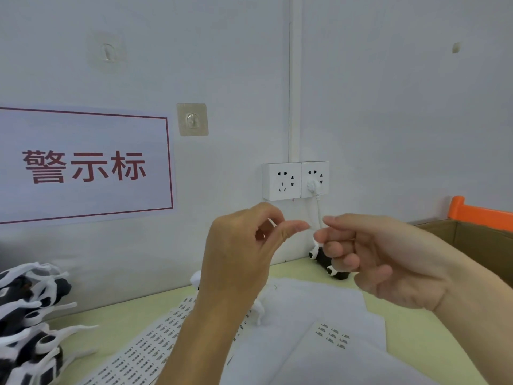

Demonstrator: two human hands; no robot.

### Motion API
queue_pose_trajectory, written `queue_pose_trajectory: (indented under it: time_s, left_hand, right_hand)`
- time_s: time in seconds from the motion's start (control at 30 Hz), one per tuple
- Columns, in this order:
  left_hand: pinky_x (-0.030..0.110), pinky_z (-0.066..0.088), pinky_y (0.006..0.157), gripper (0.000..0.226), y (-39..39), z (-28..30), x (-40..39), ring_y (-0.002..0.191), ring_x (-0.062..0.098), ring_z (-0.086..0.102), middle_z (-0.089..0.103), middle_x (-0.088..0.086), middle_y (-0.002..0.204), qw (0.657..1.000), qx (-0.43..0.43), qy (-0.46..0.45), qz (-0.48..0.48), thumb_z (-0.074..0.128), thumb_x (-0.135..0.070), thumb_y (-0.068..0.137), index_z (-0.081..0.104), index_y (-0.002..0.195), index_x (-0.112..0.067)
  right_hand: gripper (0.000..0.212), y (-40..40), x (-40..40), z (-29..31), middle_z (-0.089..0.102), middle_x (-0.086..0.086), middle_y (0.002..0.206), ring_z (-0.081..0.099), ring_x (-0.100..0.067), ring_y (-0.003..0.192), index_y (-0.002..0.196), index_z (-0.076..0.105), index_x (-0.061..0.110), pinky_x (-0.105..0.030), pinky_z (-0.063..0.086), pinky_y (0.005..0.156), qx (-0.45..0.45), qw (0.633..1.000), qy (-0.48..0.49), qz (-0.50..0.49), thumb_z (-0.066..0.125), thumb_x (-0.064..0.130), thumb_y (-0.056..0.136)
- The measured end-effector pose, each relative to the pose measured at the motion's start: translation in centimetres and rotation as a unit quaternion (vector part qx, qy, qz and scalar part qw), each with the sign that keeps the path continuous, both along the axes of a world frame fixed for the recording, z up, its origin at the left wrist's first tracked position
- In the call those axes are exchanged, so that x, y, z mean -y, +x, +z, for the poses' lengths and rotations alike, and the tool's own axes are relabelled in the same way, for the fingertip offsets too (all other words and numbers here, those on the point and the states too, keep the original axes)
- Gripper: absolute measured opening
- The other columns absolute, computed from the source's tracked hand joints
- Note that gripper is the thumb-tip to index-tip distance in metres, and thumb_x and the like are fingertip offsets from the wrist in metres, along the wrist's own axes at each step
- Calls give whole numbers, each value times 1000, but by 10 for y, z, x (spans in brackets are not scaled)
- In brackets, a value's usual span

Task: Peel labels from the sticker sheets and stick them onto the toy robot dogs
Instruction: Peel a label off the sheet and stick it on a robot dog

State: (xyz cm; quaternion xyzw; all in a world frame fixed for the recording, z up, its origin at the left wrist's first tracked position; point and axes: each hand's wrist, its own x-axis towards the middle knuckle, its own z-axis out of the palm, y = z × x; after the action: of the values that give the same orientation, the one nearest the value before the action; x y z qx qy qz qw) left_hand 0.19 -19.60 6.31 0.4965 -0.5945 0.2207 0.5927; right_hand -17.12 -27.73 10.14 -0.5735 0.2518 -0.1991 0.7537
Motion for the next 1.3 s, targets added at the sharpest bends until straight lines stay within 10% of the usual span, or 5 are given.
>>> queue_pose_trajectory:
  time_s: [0.1, 0.9, 1.13, 1.3]
  left_hand:
    - [39, 45, 47, 46, 1, -3, 0, 47, 21, 51, 58, 0, 52, 997, 54, -31, 52, 68, -52, 81, 70, 70, -7]
    - [35, 45, 39, 42, 3, -8, 3, 44, 15, 45, 51, -2, 51, 979, 163, -67, 102, 72, -47, 80, 70, 84, -5]
    - [20, 51, 69, 38, -3, 3, -4, 78, 6, 68, 75, -10, 84, 946, -164, 236, -147, 65, -62, 79, 72, 99, -29]
    - [23, 54, 66, 16, -3, 5, -8, 73, 13, 70, 77, 3, 83, 911, -227, 252, -234, 64, -19, 97, 75, 93, -9]
  right_hand:
    - [24, -2, -4, 4, 54, -1, 62, 43, -6, 40, 70, 77, 6, -13, 25, 24, 9, 1000, 17, -1, 79, 26, 57]
    - [14, 4, -6, 0, 51, 2, 58, 35, -3, 33, 50, 66, 16, -12, 23, 25, 52, 995, -60, -54, 79, 19, 51]
    - [17, 4, -4, -6, 58, 1, 63, 50, -16, 45, 70, 73, 16, -21, 31, 38, 16, 929, -337, -154, 72, 26, 82]
    - [14, 10, -7, -11, 60, 3, 60, 55, -17, 45, 72, 74, 20, -21, 33, 39, 24, 908, -393, -147, 70, 27, 84]
